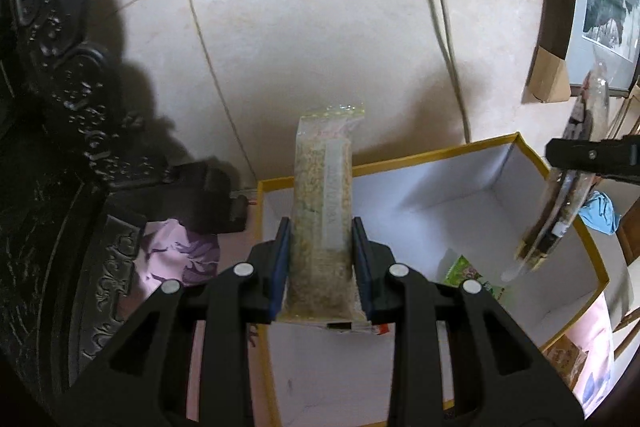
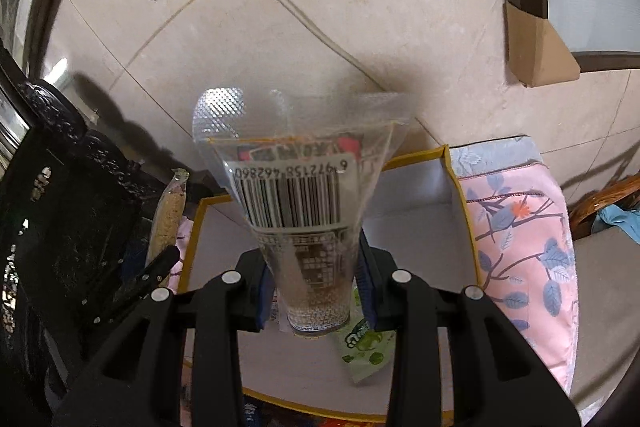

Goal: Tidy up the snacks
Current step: 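Lower both held snacks into the yellow box and open both tools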

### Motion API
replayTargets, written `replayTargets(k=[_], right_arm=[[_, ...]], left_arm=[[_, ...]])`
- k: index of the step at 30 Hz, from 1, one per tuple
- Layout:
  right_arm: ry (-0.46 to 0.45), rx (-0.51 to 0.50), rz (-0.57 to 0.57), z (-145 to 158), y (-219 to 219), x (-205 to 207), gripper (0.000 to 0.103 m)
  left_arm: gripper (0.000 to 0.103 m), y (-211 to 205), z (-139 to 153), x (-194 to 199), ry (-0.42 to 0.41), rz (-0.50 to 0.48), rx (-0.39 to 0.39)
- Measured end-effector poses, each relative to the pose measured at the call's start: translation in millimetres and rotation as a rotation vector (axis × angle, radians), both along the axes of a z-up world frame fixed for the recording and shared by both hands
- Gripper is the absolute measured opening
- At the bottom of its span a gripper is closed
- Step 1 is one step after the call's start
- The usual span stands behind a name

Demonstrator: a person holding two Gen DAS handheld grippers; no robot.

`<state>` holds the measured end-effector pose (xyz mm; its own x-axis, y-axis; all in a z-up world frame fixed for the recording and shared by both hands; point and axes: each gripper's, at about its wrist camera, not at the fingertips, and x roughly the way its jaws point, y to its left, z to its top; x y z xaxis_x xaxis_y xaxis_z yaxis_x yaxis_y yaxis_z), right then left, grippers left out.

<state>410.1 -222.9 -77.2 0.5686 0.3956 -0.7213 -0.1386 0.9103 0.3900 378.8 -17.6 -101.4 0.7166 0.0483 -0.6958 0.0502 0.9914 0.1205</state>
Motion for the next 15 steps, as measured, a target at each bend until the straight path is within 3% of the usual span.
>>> replayTargets(k=[2, 3, 4, 5, 7, 9, 15], right_arm=[[0.011, -0.023, -0.008, -4, 3, 6, 0.045], [0.023, -0.032, -0.018, -6, 3, 10, 0.055], [0.043, -0.051, -0.039, -8, 2, 14, 0.079], [0.045, -0.058, -0.061, -7, 0, 15, 0.097], [0.014, -0.039, -0.089, -3, -6, 10, 0.102], [0.008, -0.059, -0.07, 2, -7, 4, 0.102], [-0.03, -0.114, -0.055, 19, -13, -35, 0.102]], left_arm=[[0.034, -4, -3, 4, 0.006, 0.005, 0.023], [0.066, -4, -3, 4, -0.005, 0.019, 0.033], [0.09, -3, -1, 3, -0.037, 0.061, 0.056], [0.101, -2, 3, -2, -0.102, 0.105, 0.08], [0.101, 1, 8, -8, -0.145, 0.107, 0.086], [0.101, 5, 10, -8, -0.104, 0.118, 0.082], [0.101, 18, 13, -33, -0.089, 0.14, 0.072]])
